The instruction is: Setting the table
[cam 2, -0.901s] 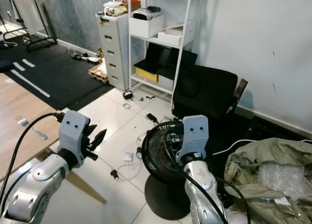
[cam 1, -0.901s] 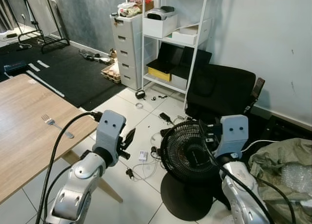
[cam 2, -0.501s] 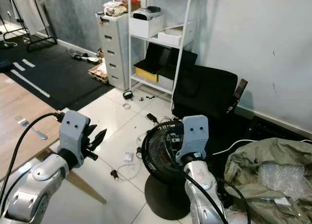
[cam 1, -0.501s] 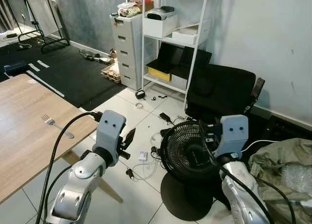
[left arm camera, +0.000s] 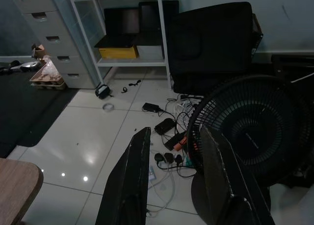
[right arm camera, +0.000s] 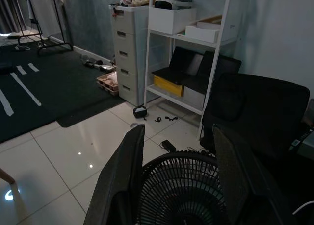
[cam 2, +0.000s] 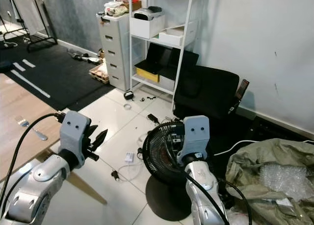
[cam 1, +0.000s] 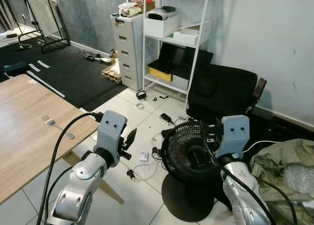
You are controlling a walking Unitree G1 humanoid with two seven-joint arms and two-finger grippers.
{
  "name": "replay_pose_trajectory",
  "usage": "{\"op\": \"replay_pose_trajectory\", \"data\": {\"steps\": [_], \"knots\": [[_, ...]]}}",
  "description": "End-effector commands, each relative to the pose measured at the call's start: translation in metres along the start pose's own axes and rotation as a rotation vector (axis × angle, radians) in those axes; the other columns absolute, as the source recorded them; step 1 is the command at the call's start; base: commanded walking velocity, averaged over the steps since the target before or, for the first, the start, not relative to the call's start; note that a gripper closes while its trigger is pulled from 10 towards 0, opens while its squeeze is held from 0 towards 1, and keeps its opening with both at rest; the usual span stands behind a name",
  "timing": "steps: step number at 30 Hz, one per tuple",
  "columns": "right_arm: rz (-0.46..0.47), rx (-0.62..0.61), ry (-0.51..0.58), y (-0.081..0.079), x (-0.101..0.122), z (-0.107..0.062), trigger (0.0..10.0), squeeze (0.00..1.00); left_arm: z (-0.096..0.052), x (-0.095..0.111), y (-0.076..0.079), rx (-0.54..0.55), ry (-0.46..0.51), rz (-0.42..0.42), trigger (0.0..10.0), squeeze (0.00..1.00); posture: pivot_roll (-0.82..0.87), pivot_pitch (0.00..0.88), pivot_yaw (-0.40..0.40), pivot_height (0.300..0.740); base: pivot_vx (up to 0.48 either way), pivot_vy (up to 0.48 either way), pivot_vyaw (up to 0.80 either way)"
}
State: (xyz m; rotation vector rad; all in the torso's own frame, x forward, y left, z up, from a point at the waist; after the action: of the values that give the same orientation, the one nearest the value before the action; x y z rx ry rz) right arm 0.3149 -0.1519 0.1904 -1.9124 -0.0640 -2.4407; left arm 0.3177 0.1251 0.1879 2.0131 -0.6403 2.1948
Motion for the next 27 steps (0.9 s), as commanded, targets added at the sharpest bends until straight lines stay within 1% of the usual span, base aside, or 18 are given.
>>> {"op": "replay_pose_trajectory", "data": {"steps": [1, 6, 12, 19, 23, 27], "knots": [[0.003, 0.007, -0.005, -0.002, -0.0019, -0.0003, 10.0, 0.0, -0.0002, -0.0043, -0.0007, 0.005, -0.017, 0.01, 10.0, 0.0, 0.08, 0.043, 0.123, 0.74, 0.0, 0.0, 0.0], [0.004, 0.008, -0.005, -0.0017, -0.002, 0.0, 10.0, 0.0, -0.003, -0.0051, -0.0011, 0.004, -0.021, 0.012, 10.0, 0.0, 0.08, 0.042, 0.127, 0.74, 0.0, 0.0, 0.0], [0.005, 0.013, -0.002, -0.0037, -0.0008, 0.0016, 10.0, 0.0, 0.0002, -0.0027, -0.001, 0.006, -0.015, 0.011, 10.0, 0.0, 0.08, 0.041, 0.125, 0.74, 0.0, 0.0, 0.0], [0.002, 0.009, -0.007, -0.002, -0.0028, 0.0002, 10.0, 0.0, -0.001, -0.0056, 0.0009, -0.003, -0.022, 0.011, 10.0, 0.0, 0.08, 0.041, 0.129, 0.74, 0.0, 0.0, 0.0], [0.003, 0.015, -0.007, -0.0037, -0.0027, 0.0001, 10.0, 0.0, -0.0008, -0.0051, 0.0012, -0.004, -0.02, 0.012, 10.0, 0.0, 0.09, 0.038, 0.129, 0.74, 0.0, 0.0, 0.0], [0.004, 0.015, -0.007, -0.0035, -0.003, 0.0008, 10.0, 0.0, -0.0032, -0.0073, -0.0009, -0.001, -0.027, 0.017, 10.0, 0.0, 0.09, 0.037, 0.128, 0.74, 0.0, 0.0, 0.0]]}}
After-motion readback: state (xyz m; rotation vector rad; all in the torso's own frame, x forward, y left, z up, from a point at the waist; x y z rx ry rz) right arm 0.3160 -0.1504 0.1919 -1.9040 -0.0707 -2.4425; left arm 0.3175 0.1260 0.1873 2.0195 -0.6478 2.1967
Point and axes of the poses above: a point about 5 cm out from each wrist's last joint towards the gripper, its own z axis pointing out of the wrist towards the gripper, its own x axis along the axis of the wrist's last joint, y = z × x, the point moved 1 cm from there along z, pointing out of the wrist towards the gripper, and after that the axes turned 4 degrees about z, right-handed, at the moved point
